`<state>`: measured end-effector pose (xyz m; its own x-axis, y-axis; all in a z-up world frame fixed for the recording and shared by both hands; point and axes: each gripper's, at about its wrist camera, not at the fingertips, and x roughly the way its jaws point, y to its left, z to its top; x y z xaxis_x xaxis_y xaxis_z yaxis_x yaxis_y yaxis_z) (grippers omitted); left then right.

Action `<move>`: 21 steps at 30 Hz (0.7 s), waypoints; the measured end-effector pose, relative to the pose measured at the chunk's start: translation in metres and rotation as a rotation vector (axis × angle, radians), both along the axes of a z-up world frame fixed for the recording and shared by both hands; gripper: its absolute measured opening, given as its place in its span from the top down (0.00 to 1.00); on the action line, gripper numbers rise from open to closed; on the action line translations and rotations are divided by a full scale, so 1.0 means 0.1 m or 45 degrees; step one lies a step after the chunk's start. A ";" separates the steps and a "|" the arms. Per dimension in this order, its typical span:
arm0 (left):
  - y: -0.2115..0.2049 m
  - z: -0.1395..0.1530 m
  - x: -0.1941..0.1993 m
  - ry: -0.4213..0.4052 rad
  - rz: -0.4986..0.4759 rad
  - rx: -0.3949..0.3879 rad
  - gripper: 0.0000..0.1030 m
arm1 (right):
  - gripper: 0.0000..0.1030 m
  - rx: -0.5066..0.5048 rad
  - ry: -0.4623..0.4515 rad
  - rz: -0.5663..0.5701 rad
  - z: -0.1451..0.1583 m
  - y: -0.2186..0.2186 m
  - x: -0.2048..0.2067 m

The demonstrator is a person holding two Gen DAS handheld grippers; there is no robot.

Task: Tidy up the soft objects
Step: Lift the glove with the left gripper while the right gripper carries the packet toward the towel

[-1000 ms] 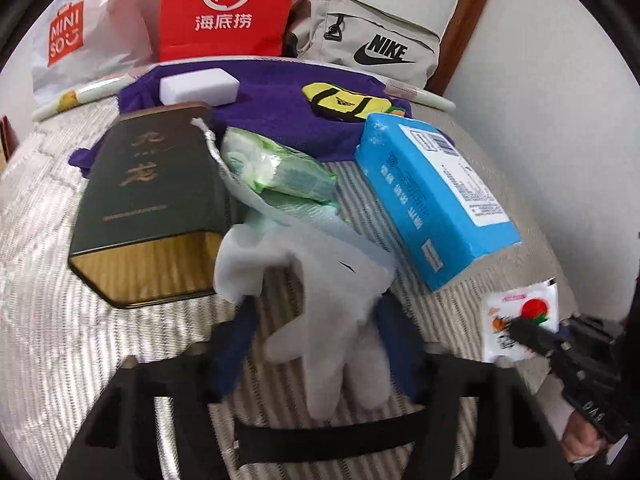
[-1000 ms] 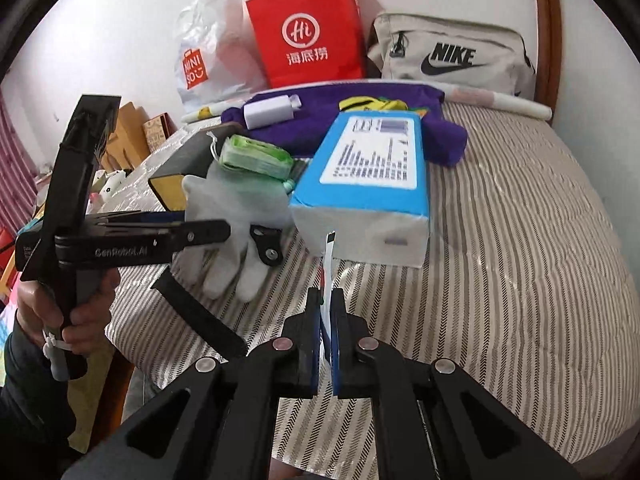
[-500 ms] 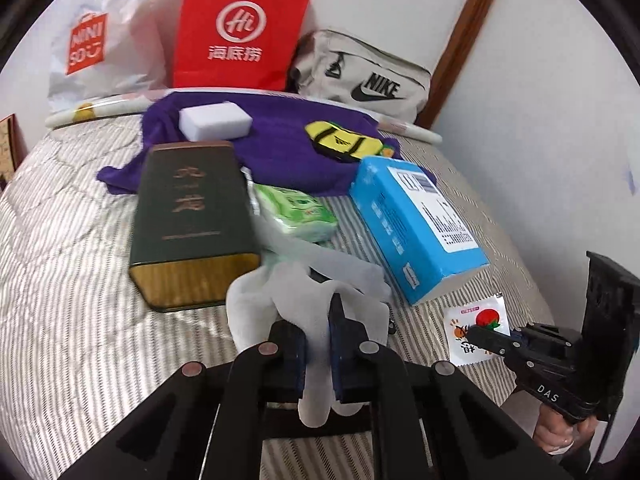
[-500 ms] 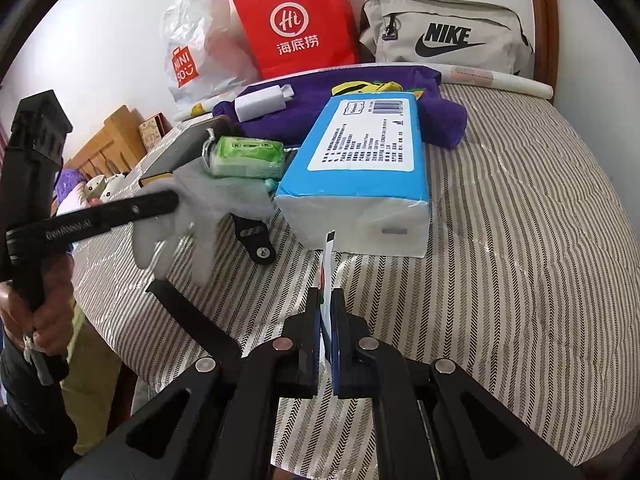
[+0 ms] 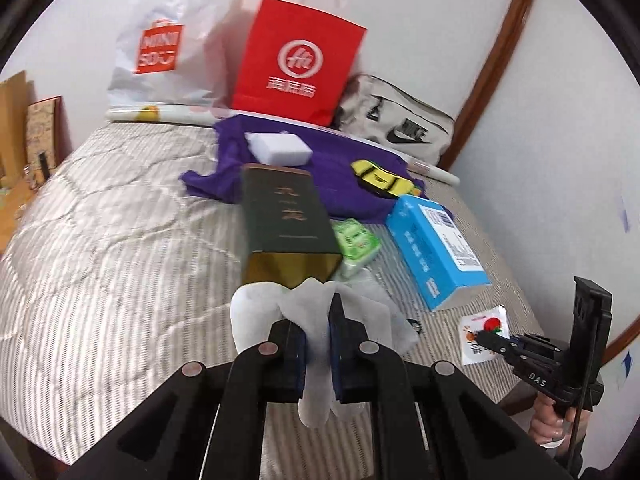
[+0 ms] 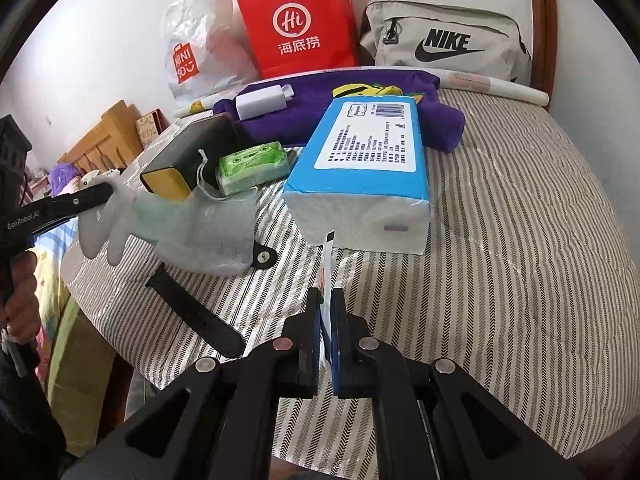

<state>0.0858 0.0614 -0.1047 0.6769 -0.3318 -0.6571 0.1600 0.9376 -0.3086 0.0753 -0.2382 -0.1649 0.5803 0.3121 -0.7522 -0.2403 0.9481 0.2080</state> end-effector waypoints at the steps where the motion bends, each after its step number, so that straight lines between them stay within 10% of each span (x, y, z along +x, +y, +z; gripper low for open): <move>1: 0.05 0.01 -0.02 -0.005 0.011 -0.004 0.91 | 0.96 -0.001 -0.001 0.000 0.00 0.00 0.00; 21: 0.05 0.36 0.02 -0.062 0.005 -0.075 0.91 | 0.96 -0.030 -0.062 0.024 0.45 0.02 0.00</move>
<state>0.0874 0.0662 -0.0686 0.7090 -0.3659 -0.6028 0.1722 0.9188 -0.3552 0.0751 -0.2366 -0.1202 0.6108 0.3055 -0.7305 -0.2673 0.9480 0.1730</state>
